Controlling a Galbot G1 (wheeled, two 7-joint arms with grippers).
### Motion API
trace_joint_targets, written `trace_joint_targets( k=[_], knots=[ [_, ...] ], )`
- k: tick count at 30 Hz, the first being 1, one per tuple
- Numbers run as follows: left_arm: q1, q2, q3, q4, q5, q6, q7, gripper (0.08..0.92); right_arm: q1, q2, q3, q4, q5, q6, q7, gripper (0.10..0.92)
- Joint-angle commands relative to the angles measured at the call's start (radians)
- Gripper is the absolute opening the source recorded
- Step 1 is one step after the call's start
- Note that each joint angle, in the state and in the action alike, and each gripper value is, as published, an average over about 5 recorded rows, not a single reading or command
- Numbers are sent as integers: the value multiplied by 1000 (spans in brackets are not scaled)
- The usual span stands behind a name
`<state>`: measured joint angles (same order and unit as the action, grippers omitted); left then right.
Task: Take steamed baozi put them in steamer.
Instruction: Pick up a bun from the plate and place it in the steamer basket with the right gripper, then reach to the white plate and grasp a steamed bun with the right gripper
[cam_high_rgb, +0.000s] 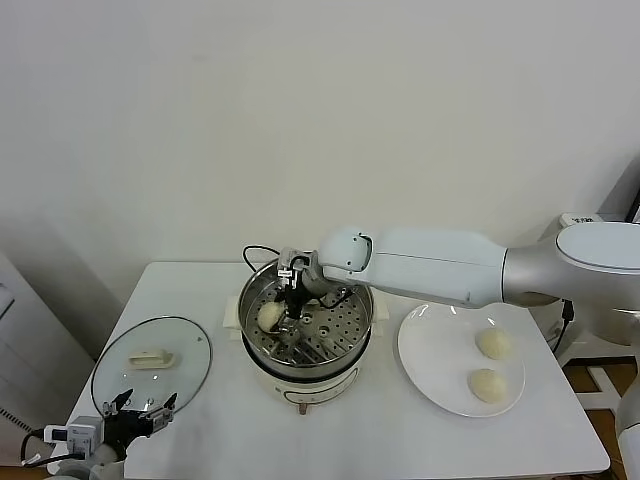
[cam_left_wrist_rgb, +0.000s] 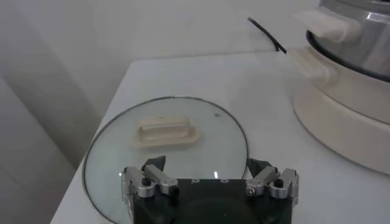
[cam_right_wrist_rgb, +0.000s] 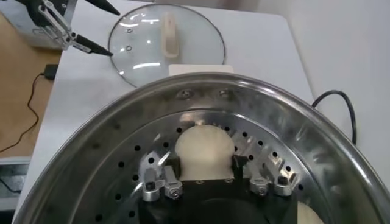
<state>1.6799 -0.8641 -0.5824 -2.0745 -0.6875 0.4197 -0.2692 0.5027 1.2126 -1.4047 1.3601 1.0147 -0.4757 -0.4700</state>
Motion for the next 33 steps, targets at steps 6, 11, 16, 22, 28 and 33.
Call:
trace_joint_targets(
  k=[6,11,16,22,28,33],
  knots=[
    [7,3,-6,-2,-1,-6,2,823,161,-113,-20,32,2,10,-140,817],
    [6,16,-5,-2,-3,-9,3,823,356,-255,-138,37,-108,109,-384,823],
    [1,18,-3,-4,-4,-8,3,823,465,-399,-251,57,-253,200,-550,823],
    [-1,16,-1,-6,-3,-6,2,823,477,-575,-328,74,-430,300,-667,823],
    [0,15,-3,-10,-3,-7,2,823,366,-676,-283,64,-564,361,-699,823],
    [-2,14,-3,-10,-3,-6,2,823,207,-690,-173,17,-660,397,-714,823]
  ],
)
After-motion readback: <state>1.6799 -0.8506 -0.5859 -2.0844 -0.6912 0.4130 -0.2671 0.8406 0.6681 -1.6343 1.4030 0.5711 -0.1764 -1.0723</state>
